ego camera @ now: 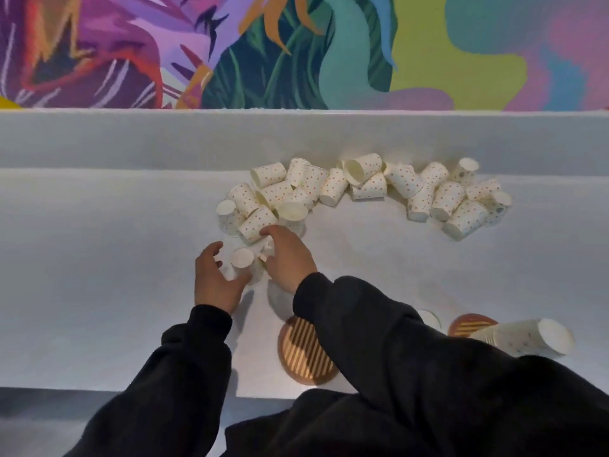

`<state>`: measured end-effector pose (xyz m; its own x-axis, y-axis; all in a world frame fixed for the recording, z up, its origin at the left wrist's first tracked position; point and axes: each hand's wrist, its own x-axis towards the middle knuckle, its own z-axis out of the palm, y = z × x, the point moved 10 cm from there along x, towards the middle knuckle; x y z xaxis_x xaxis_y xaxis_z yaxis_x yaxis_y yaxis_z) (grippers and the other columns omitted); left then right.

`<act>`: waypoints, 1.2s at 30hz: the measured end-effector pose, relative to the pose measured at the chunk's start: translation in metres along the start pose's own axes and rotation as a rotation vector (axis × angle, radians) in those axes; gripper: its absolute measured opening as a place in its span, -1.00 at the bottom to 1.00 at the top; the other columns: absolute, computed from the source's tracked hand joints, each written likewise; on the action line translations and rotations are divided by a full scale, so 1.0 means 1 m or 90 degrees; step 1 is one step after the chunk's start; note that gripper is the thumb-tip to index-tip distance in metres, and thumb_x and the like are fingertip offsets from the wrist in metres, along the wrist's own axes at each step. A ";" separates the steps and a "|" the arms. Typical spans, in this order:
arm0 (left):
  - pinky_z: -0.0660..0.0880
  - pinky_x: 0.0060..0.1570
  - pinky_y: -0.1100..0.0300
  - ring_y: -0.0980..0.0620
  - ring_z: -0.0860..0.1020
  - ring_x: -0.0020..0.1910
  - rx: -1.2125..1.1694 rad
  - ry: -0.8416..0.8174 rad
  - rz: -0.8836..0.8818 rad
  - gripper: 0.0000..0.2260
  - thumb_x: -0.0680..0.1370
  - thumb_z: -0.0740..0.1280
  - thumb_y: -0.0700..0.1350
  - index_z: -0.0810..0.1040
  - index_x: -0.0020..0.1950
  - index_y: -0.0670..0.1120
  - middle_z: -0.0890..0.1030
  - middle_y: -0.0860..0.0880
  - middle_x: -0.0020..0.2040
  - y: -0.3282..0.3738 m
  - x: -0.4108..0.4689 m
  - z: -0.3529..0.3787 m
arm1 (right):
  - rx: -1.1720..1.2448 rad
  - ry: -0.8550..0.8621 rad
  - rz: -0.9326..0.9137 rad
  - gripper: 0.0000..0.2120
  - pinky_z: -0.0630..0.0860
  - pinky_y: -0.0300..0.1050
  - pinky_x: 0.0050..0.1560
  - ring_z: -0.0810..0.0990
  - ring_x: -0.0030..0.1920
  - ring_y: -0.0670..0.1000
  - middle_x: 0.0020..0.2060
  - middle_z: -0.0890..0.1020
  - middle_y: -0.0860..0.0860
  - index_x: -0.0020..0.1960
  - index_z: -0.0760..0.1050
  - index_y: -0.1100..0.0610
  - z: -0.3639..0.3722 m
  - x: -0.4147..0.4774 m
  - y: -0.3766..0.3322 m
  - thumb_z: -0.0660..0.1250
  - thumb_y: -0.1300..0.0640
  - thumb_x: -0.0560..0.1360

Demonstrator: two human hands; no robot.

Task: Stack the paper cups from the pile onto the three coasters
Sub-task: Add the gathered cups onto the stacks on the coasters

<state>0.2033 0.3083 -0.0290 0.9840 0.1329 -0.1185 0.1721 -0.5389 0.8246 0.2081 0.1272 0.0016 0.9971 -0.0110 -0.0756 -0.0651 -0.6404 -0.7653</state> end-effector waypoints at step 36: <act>0.49 0.31 -0.17 -0.08 0.56 0.35 -0.462 -0.276 0.067 -0.41 0.47 0.48 0.04 0.44 0.48 -0.02 0.59 -0.04 0.37 0.130 -0.039 0.074 | 0.348 0.161 0.164 -0.48 0.63 -0.02 0.18 0.63 0.16 -0.05 0.17 0.64 -0.08 0.35 0.51 0.02 -0.135 -0.101 0.013 0.52 -0.14 0.48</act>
<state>0.1903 0.1713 0.0423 0.9493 -0.2976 -0.1010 0.1528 0.1561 0.9758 0.1120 0.0167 0.0857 0.9209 -0.3355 -0.1985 -0.2477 -0.1106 -0.9625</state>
